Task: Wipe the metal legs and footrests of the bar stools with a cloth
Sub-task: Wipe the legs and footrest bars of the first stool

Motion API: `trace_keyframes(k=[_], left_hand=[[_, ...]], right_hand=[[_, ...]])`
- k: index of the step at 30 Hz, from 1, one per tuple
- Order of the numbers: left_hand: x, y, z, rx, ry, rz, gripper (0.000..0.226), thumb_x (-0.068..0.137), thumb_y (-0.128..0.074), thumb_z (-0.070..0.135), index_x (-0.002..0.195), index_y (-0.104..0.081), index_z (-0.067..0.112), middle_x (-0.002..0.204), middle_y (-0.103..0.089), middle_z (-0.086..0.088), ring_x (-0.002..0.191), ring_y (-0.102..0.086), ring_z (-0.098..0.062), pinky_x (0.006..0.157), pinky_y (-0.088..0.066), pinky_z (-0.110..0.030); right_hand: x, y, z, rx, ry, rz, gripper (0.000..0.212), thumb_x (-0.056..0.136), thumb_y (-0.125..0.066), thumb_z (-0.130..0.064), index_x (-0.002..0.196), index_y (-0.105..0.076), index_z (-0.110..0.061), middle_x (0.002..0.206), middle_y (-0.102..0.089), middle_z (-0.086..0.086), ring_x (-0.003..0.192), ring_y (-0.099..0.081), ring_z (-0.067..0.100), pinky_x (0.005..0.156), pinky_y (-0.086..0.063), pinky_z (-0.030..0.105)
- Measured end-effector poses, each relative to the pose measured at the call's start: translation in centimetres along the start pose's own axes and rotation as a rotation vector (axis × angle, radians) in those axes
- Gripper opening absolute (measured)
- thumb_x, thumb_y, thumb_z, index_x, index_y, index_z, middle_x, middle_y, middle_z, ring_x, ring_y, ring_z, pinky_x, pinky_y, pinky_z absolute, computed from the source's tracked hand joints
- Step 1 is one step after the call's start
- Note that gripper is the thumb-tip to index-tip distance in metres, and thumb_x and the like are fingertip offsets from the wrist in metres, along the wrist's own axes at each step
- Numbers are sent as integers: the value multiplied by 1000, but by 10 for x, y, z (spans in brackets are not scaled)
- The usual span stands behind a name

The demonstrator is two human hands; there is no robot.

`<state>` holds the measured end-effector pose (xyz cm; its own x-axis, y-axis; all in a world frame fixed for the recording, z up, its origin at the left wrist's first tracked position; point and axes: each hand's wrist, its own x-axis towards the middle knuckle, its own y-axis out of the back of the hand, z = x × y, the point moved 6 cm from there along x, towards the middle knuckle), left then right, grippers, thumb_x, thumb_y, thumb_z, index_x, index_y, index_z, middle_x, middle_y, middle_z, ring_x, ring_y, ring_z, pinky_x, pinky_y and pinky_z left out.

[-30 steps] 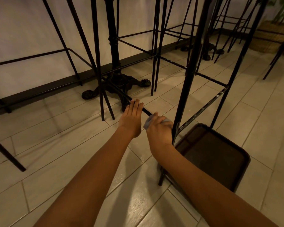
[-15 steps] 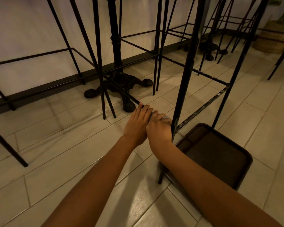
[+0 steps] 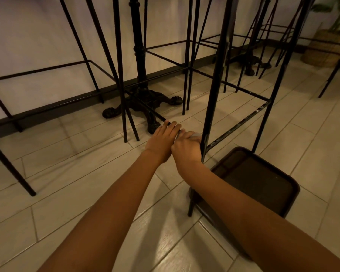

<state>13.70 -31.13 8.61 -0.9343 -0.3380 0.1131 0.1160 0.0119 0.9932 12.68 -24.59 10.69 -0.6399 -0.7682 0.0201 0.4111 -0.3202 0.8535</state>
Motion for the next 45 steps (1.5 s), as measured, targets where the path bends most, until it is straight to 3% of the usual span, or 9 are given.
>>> trace_keyframes(k=[11,14,17,24,28,32,36,41,45], left_hand=[[-8,3,15,66,-29,-64,74,94,-46,17,148,5,17,158,9,-4,145,12,-27,119,0,-38],[-11,2,18,48,-7,-53,75,95,-45,19,148,8,15,158,12,-4,145,12,-25,118,2,-37],[-16,4,20,73,-7,-74,72,96,-42,21,147,8,14,157,13,-6,145,12,-25,118,3,-36],[-14,17,46,37,-104,-9,65,97,-40,27,148,-3,13,158,-1,-9,146,8,-23,118,5,-35],[-16,22,56,-112,-98,-50,58,94,-48,21,144,-22,9,153,-21,-10,143,-15,-23,120,-9,-35],[-17,27,69,-314,-40,-94,28,90,-53,14,116,-54,5,122,-54,-13,110,-52,-24,95,-44,-30],[-15,23,71,-354,10,-144,19,89,-52,11,107,-56,4,108,-57,-12,95,-55,-24,88,-49,-34],[-15,23,76,-279,-53,-156,46,84,-47,0,130,-42,8,129,-47,-11,119,-45,-27,105,-37,-35],[-15,22,71,-378,35,-190,30,85,-45,-2,115,-52,1,115,-54,-17,108,-51,-32,96,-43,-38]], right_hand=[[-22,5,11,-51,267,234,35,90,-49,-7,120,-45,10,123,-49,32,117,-45,44,104,-35,51],[-27,0,16,88,259,303,48,84,-64,-21,120,-49,7,122,-52,28,123,-40,43,98,-43,44],[-32,3,20,221,302,425,52,61,-84,-27,102,-64,-2,103,-64,17,105,-58,34,84,-53,40],[-66,11,45,364,348,792,28,76,-61,-15,104,-62,-9,113,-63,12,109,-58,31,95,-47,40],[-77,18,65,523,221,1010,29,65,-67,-5,94,-65,-5,100,-64,10,102,-46,23,92,-32,32],[-76,21,84,831,83,1043,29,70,-61,3,99,-58,-4,106,-45,7,98,-41,21,88,-32,34],[-84,29,100,926,16,1156,26,78,-43,-10,103,-41,-12,110,-33,6,100,-36,22,92,-33,24],[-80,40,115,1316,-64,1164,26,76,-42,-7,99,-37,-19,107,-31,-1,101,-34,16,89,-37,23],[-72,58,123,1490,-136,1147,29,77,-47,-3,96,-35,-22,105,-28,-6,99,-34,11,85,-40,21]])
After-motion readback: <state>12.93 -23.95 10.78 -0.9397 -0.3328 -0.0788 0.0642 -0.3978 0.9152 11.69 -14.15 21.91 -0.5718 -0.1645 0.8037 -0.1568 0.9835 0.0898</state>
